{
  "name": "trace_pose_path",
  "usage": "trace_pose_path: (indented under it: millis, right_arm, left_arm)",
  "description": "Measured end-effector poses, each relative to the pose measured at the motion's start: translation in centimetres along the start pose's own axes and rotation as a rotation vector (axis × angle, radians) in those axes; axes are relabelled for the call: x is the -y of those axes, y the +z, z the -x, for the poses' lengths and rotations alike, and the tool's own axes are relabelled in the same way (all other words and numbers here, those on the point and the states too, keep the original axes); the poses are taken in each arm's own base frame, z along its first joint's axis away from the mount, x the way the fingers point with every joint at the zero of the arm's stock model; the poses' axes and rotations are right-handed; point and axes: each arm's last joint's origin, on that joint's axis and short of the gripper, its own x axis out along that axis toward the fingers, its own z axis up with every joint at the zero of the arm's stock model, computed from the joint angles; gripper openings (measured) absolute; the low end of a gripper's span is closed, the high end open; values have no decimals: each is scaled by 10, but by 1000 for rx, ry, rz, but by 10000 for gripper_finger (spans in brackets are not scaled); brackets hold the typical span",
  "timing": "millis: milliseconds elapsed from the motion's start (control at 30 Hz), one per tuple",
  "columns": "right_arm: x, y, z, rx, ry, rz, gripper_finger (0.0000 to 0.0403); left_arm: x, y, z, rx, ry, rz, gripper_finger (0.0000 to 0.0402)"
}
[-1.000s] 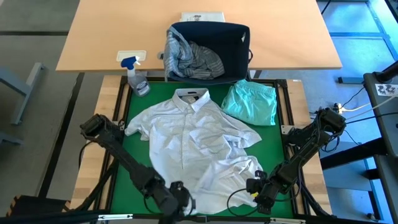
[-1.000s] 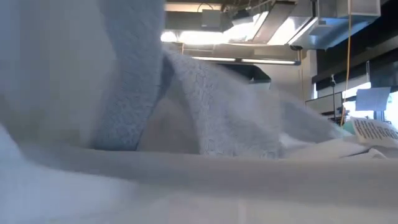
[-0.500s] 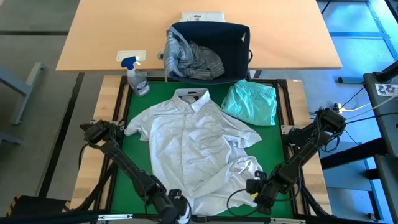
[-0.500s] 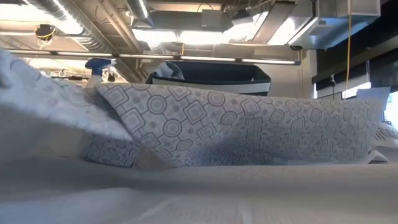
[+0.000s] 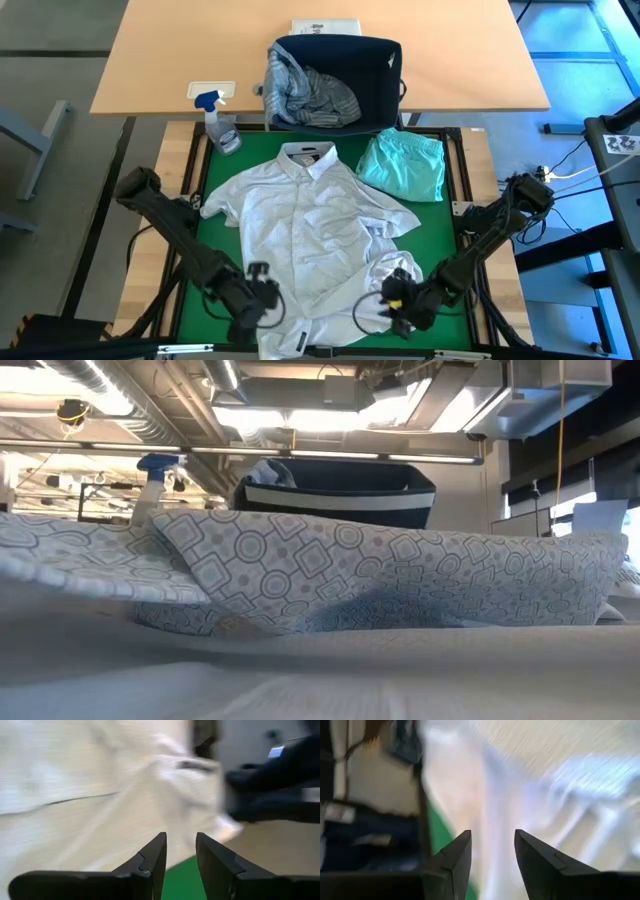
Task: Fold laundry
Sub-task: Fold the white polo shirt
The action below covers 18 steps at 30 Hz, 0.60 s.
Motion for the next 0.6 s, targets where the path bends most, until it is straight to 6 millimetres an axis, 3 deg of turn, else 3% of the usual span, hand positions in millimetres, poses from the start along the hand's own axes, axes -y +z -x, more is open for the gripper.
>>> trace_pose_path:
  millis: [100, 233, 367, 600]
  right_arm:
    - [9, 11, -13, 55, -52, -37, 150]
    - [21, 20, -35, 54, -84, -101, 150]
    - [27, 27, -50, 66, -63, -155, 150]
    - [24, 47, -54, 135, 60, -194, 150]
  left_arm:
    - [-16, -18, 7, -12, 70, -37, 91]
    - [-51, -52, 0, -28, 96, -29, 82]
    - [-88, -79, -16, 65, 83, 21, 74]
    - [-137, -113, -53, 134, 83, 93, 66]
